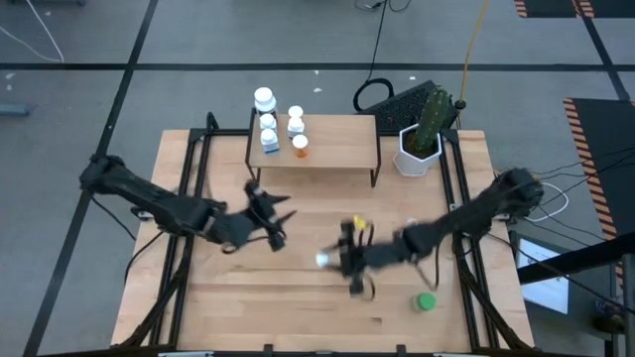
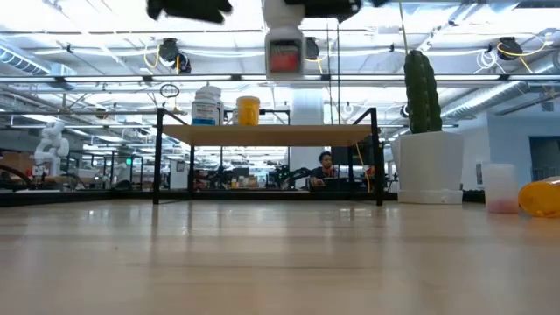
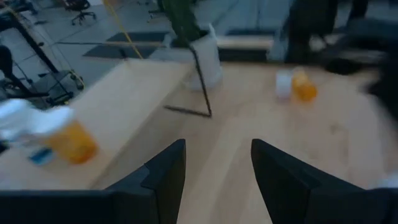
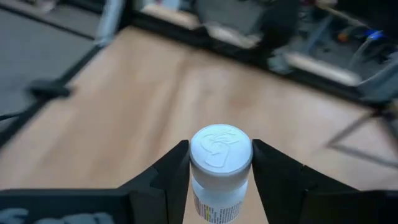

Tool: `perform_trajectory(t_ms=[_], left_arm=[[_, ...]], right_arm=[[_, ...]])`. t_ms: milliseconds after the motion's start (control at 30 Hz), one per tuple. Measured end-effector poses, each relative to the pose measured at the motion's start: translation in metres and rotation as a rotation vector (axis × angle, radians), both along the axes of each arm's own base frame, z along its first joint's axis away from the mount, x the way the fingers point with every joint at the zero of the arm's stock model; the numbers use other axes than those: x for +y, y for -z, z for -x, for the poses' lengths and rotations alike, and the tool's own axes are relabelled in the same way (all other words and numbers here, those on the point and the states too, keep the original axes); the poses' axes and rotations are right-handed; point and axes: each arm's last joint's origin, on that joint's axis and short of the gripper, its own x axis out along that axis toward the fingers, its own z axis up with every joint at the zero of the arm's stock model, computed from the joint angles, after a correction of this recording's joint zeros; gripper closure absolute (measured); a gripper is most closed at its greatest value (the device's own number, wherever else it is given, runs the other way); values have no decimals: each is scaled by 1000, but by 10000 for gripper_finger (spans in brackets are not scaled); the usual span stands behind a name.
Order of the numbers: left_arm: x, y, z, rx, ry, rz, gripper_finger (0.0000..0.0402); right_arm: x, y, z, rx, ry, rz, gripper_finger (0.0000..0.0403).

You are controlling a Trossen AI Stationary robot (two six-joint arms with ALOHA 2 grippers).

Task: Pick and place medicine bottles onto shelf by color
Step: Put the white black pill bottle on the shelf

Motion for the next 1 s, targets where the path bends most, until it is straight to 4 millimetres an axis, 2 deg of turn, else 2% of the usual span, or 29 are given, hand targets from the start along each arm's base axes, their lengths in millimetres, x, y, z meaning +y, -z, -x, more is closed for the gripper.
perform_trajectory(t_ms=[100, 233, 433, 567, 667, 767, 900, 1000], left_arm=[[7, -21, 23, -62, -8, 36, 218], [13, -25, 40, -56, -18, 12, 218], [29, -15, 44, -26, -196, -105, 218], [45, -13, 40, -16, -276, -137, 218], [56, -12, 39, -11, -305, -124, 218], [63, -10, 36, -2, -299, -91, 218], [67, -6, 32, 17, -292, -76, 218], [71, -7, 33, 10, -305, -73, 218]], right_arm=[[-53, -26, -2, -30, 30, 7, 253], [-132, -44, -4, -68, 114, 41, 253], [-256, -51, 11, -166, 288, 42, 253], [-321, -57, 17, -196, 345, -14, 253], [-354, -57, 13, -193, 353, -52, 254], [-377, -51, 5, -161, 352, -91, 254], [-396, -38, -4, -129, 369, -112, 254], [-402, -32, -8, -123, 351, -133, 254]])
